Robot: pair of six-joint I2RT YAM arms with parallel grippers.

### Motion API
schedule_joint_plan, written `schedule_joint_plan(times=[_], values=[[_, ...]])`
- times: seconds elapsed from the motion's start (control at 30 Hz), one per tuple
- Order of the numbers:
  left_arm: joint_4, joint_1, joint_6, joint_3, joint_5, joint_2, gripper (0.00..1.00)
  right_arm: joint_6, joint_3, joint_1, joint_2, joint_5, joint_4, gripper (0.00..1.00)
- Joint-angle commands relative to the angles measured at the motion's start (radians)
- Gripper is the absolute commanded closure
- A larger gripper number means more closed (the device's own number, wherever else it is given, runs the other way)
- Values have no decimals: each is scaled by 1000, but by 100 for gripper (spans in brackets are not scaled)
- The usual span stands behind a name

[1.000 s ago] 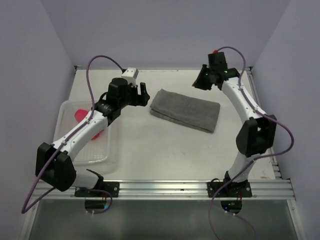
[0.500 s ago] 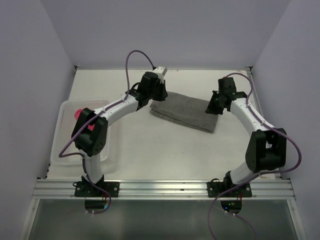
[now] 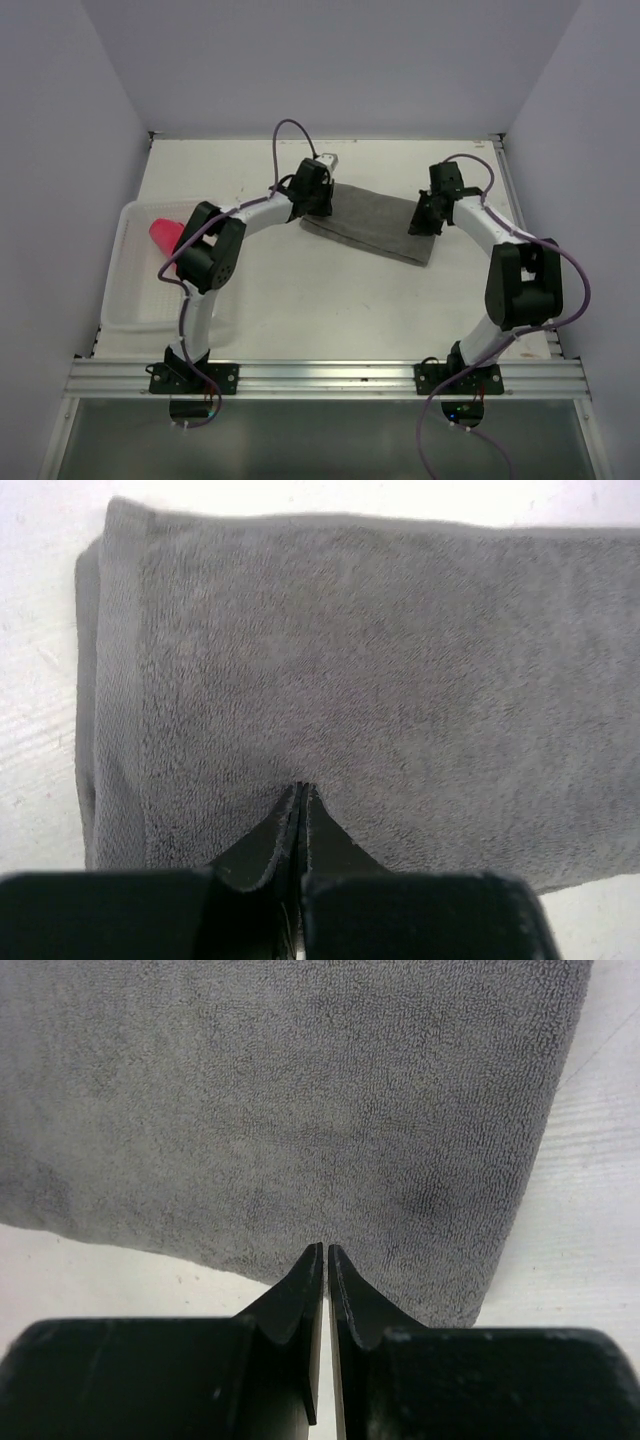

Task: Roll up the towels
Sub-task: Fold the towel

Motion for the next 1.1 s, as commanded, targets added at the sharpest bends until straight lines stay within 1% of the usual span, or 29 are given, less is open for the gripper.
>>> schedule_joint_plan(times=[0.0, 0.07, 0.13, 0.23, 0.37, 0.4, 0.47, 0.53, 0.63, 0.73, 0.8, 0.9, 0.93, 0.97, 1.07], values=[[28, 19, -44, -85, -27, -49, 100, -22, -14, 9, 41, 15, 43, 91], [67, 24, -63, -152, -20, -67, 100, -28, -20, 21, 69, 16, 49, 91], [75, 25, -70, -179, -24, -79, 100, -32, -21, 38, 89, 19, 56, 92], [58, 27, -89, -208, -33, -96, 100, -37, -18, 91, 122, 24, 56, 91], [87, 30, -110, -310, -35, -158, 100, -40, -18, 157, 142, 22, 52, 90], [84, 34, -116, -326, -64, -179, 100, -40, -20, 171, 145, 18, 56, 89], [61, 40, -145, -376, -78, -204, 100, -40, -24, 211, 152, 16, 53, 89], [58, 47, -176, -429, -98, -263, 100, -42, -35, 233, 150, 15, 51, 89], [67, 47, -230, -585, -156, -369, 100, -55, -57, 273, 139, 16, 42, 89], [59, 47, -276, -685, -211, -473, 100, -72, -80, 290, 126, 25, 16, 88], [49, 47, -293, -725, -227, -541, 100, -81, -107, 291, 95, 30, 0, 87], [36, 44, -322, -795, -242, -634, 100, -114, -142, 291, 49, -8, -1, 85], [38, 41, -328, -826, -240, -656, 100, -150, -150, 291, 37, -43, 5, 83], [41, 39, -328, -837, -234, -673, 100, -166, -165, 291, 23, -109, 11, 83], [13, 16, -334, -854, -243, -746, 100, -206, -182, 291, -58, -217, 25, 82]])
